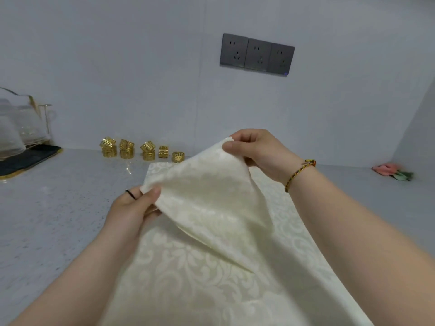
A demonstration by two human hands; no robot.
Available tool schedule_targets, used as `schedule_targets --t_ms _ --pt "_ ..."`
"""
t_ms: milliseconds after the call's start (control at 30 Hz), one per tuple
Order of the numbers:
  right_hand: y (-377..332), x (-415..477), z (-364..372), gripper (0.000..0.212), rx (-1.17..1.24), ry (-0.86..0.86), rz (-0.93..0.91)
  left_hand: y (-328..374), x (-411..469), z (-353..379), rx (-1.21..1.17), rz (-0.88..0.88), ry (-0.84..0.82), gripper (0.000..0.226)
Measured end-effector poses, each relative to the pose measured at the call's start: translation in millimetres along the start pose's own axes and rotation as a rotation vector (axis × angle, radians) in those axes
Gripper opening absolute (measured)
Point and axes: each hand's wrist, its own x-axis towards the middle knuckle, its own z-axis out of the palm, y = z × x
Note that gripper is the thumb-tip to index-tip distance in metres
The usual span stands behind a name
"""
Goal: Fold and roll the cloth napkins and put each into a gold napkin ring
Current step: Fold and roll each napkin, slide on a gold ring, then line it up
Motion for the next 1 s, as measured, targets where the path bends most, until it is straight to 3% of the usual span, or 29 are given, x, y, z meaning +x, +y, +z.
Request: schedule_targets --t_ms 233,367,467,567,667,800,867,1000 --pt "-36 -33 -13 0.034 0.232 0.181 -0.14 77 -15 14 0.044 0.247 -0.106 0.015" --pt "-34 -45 -13 0.034 0.429 0.19 -0.091 107 -14 12 0.023 0.104 -0.326 0.028" --pt "-17 -43 -10 0.022 0.438 0.227 0.042 93 -2 15 0.102 -0.04 -0.298 0.03" --pt "22 -37 -1 0.019 0.39 0.293 0.209 53 10 14 0.261 -0.157 -0.162 0.013" --pt "73 -37 16 0.021 0.306 0.318 0.394 6 21 11 0.345 -0.268 -0.045 0.012" --pt "127 -27 29 0.028 0.233 0.391 0.552 -27 32 8 0.398 -0.332 -0.05 0.006" --pt "140 -15 30 0.027 0.15 0.425 0.565 -33 43 9 0.449 -0.317 -0.065 0.016" --pt "145 3 31 0.051 -0.113 0.468 0.461 -39 65 11 0.636 -0.209 -0.06 0.026"
